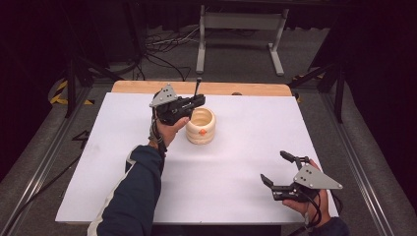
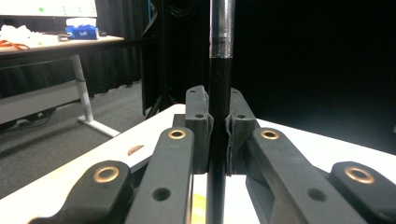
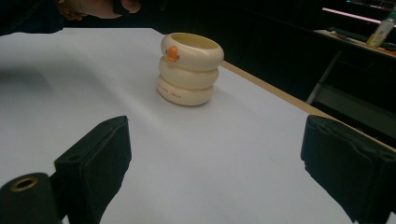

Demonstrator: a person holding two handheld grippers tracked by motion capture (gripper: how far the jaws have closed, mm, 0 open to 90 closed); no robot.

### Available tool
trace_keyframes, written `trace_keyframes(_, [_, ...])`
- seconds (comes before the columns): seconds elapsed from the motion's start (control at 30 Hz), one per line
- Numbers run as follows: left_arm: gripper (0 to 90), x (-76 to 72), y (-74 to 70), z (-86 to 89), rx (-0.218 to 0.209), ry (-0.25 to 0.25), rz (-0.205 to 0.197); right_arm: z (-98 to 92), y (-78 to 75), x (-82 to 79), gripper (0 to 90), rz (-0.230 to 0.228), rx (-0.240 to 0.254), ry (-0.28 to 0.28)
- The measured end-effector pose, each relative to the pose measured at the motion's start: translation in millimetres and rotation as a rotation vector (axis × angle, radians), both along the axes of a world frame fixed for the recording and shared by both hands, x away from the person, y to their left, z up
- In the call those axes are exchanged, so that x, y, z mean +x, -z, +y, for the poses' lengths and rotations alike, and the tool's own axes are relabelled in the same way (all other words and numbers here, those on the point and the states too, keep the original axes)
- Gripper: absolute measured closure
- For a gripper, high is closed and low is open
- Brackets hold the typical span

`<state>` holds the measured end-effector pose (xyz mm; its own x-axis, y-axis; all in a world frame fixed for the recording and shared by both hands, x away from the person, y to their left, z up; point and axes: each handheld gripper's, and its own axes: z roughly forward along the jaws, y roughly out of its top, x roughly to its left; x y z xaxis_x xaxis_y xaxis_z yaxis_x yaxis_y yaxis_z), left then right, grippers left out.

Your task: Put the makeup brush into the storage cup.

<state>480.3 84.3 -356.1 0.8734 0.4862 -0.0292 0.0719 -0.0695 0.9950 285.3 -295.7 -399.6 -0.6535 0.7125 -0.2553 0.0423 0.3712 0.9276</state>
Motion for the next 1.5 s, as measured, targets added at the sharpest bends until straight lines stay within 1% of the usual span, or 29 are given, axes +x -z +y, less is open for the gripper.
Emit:
trace_keyframes(0.07, [82.8, 5.0, 4.0, -6.1, 0.001, 0.004, 0.006, 0.0, 0.3, 0.8, 9.6, 0.001, -0.005, 0.001])
trace_keyframes(0.13, [82.8, 8.5, 6.7, -10.3, 0.014, 0.005, 0.004, 0.9, 1.6, 1.1, 10.1, 0.004, -0.017, 0.002])
trace_keyframes(0.2, [82.8, 11.7, 9.9, -13.9, 0.013, 0.007, 0.010, 1.4, 1.7, 1.3, 10.3, 0.004, -0.017, -0.003])
trace_keyframes(0.33, [82.8, 16.9, 16.7, -20.1, 0.037, 0.013, 0.012, 1.6, 2.0, 2.5, 11.0, 0.014, -0.017, -0.008])
trace_keyframes(0.4, [82.8, 18.9, 19.6, -21.8, 0.059, 0.011, 0.004, 2.4, 2.1, 2.3, 11.2, 0.015, -0.019, -0.012])
trace_keyframes(0.47, [82.8, 20.5, 23.5, -22.9, 0.045, 0.011, 0.012, 3.0, 2.2, 1.9, 11.6, 0.015, -0.023, -0.016])
trace_keyframes(0.5, [82.8, 21.3, 25.0, -22.5, 0.051, 0.008, 0.010, 3.1, 2.3, 1.8, 11.6, 0.017, -0.023, -0.017])
trace_keyframes(0.6, [82.7, 22.8, 30.3, -22.7, 0.036, 0.009, 0.013, 2.5, 2.3, 2.5, 11.9, 0.019, -0.022, -0.013])
trace_keyframes(0.63, [82.7, 23.6, 31.9, -22.8, 0.044, -0.001, 0.013, 2.4, 2.3, 2.5, 12.0, 0.021, -0.021, -0.014])
trace_keyframes(0.7, [82.7, 23.8, 34.7, -22.3, 0.051, -0.004, 0.020, 2.7, 2.1, 2.2, 12.1, 0.019, -0.026, -0.013])
trace_keyframes(0.8, [82.7, 23.3, 39.9, -22.1, 0.048, -0.006, 0.021, 2.8, 1.8, 2.2, 12.4, 0.020, -0.024, -0.012])
trace_keyframes(0.87, [82.7, 23.6, 43.5, -21.3, 0.058, -0.010, 0.025, 3.0, 1.8, 2.1, 12.5, 0.022, -0.024, -0.016])
trace_keyframes(1.0, [82.7, 24.5, 49.1, -18.3, 0.050, -0.017, 0.037, 3.4, 1.6, 1.4, 13.1, 0.019, -0.036, -0.010])
trace_keyframes(1.03, [82.7, 25.0, 50.2, -17.5, 0.055, -0.013, 0.042, 3.3, 1.5, 1.0, 13.1, 0.019, -0.037, -0.009])
trace_keyframes(1.07, [82.7, 25.0, 50.2, -17.5, 0.055, -0.013, 0.042, 3.1, 1.1, 0.7, 13.2, 0.017, -0.035, -0.007])
trace_keyframes(1.1, [82.7, 24.4, 52.1, -17.9, 0.069, -0.011, 0.041, 2.7, 0.6, 0.4, 13.2, 0.017, -0.032, -0.008])
trace_keyframes(1.2, [82.7, 21.4, 56.1, -18.0, 0.078, -0.006, 0.038, 2.4, 0.5, 0.2, 13.2, 0.014, -0.034, -0.008])
trace_keyframes(1.3, [82.7, 19.2, 58.9, -15.9, 0.072, -0.006, 0.052, 2.3, 0.9, 0.7, 13.2, 0.019, -0.033, -0.008])
trace_keyframes(1.37, [82.6, 18.2, 59.9, -15.2, 0.070, -0.007, 0.052, 2.8, 0.8, 0.4, 13.2, 0.017, -0.036, -0.010])
trace_keyframes(1.43, [82.6, 17.3, 60.6, -16.1, 0.089, -0.011, 0.062, 2.9, 0.3, -0.2, 13.2, 0.016, -0.036, -0.009])
trace_keyframes(1.5, [82.6, 17.5, 61.6, -16.6, 0.096, -0.019, 0.061, 2.8, 0.2, -0.1, 13.2, 0.016, -0.038, -0.008])
